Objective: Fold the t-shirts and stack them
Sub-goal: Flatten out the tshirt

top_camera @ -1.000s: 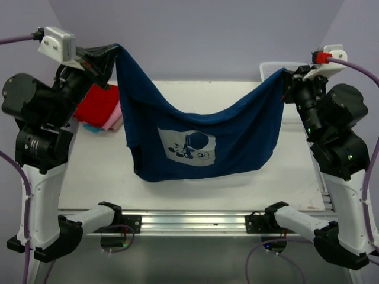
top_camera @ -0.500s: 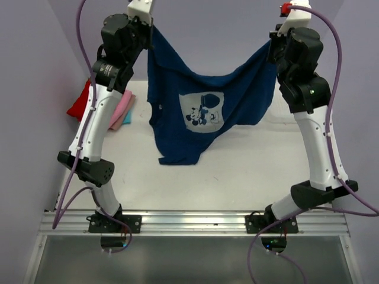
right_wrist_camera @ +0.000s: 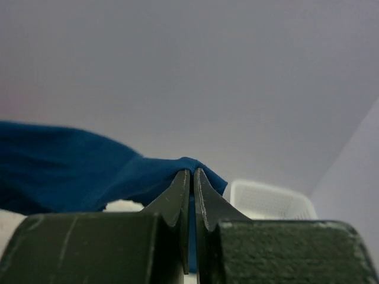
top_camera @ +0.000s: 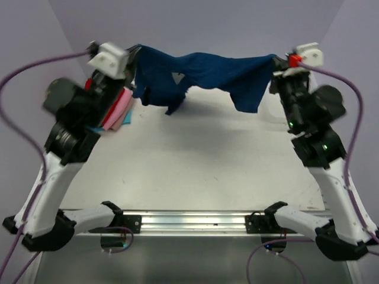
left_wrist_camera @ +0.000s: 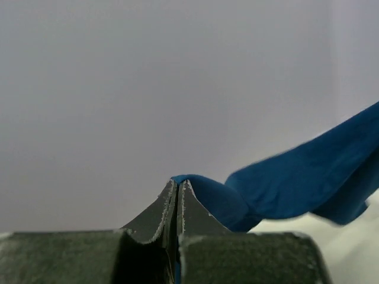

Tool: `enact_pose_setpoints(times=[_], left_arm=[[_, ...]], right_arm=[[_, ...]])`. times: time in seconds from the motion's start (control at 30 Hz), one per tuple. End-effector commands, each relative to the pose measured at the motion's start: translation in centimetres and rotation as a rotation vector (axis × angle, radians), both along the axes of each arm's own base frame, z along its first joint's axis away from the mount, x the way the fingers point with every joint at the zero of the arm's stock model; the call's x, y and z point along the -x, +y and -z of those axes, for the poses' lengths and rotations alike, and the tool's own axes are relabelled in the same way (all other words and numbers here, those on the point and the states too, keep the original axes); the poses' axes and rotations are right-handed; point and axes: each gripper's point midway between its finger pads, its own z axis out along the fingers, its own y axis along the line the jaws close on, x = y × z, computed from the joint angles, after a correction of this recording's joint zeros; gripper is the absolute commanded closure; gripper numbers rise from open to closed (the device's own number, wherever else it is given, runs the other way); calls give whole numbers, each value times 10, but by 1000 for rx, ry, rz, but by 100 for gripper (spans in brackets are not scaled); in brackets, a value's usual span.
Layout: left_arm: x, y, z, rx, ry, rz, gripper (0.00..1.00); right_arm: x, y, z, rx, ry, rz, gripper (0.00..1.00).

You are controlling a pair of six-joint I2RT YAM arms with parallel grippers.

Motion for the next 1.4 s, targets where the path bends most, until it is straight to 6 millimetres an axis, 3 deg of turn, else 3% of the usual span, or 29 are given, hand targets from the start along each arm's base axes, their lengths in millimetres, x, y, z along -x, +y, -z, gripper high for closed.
enact_pose_setpoints(times=[0.0,0.07,0.1,0.13,0.2,0.23,0.27,0.3,0.33,0.37,0.43,0.47,0.5,0.53,0.6,0.67,0.77,0.87,0.9,0.97,1.0,1.03,1.07,1.13,1.17,1.2,1.23,1.3,1.37], left_arm=[[108,25,-98,120,-372,109,100],[105,26,-95,103,-370,96,100],[95,30,-92,103,-354,46,100],[71,21,-81,54,-323,3,100],[49,21,-78,25,-302,-66,100],[27,10,-67,-5,-270,-81,100],[3,-2,-59,-6,-251,-95,100],[7,0,-68,23,-258,-76,100],[-24,6,-57,10,-194,-90,100],[-40,4,-52,15,-167,-41,100],[-93,18,-27,43,-74,-86,100],[-113,40,-15,42,-44,-139,100],[-141,39,10,62,19,-125,100],[-157,62,14,74,32,-166,100],[-188,76,47,75,124,-207,100],[-193,87,52,82,135,-228,100],[-175,88,45,94,88,-217,100],[-134,88,18,116,-15,-188,100],[-111,90,9,119,-44,-180,100],[-82,88,-2,86,-105,-185,100],[-52,87,-9,76,-148,-195,100],[-30,70,-18,84,-191,-171,100],[-11,63,-24,80,-225,-152,100],[50,50,-50,113,-325,-69,100],[70,51,-59,134,-353,-43,100],[104,57,-77,170,-404,-2,100],[122,55,-83,189,-422,50,100],[152,61,-95,206,-467,102,100],[161,55,-92,185,-458,157,100]], right_arm=[[93,-23,-113,-90,-476,-69,100],[92,-24,-107,-67,-481,-54,100],[84,-28,-103,-66,-460,-11,100],[76,-29,-105,-54,-447,15,100],[35,-21,-83,0,-350,78,100],[28,-21,-84,3,-336,99,100],[4,-16,-70,30,-284,128,100],[-9,-13,-62,47,-251,135,100],[-23,-17,-55,25,-221,145,100],[-51,-12,-34,28,-155,143,100],[-78,-21,-12,-9,-67,151,100],[-89,-22,-3,-9,-39,160,100],[-108,-20,14,6,8,168,100],[-118,-24,22,1,28,186,100],[-138,-22,39,5,85,192,100],[-143,-19,40,-14,88,174,100],[-133,-17,27,-43,29,150,100],[-110,-20,2,-48,-30,126,100],[-104,-20,4,-41,-34,122,100],[-67,-20,-27,-39,-129,106,100],[-56,-8,-20,-2,-128,84,100],[-23,-12,-45,-10,-208,78,100],[-5,-9,-57,-9,-259,70,100],[28,7,-57,29,-298,24,100],[56,-1,-66,6,-347,15,100],[73,-5,-70,0,-372,-1,100],[88,-2,-73,1,-398,-37,100],[114,-19,-77,-9,-465,-37,100],[124,-24,-80,-9,-499,-39,100]])
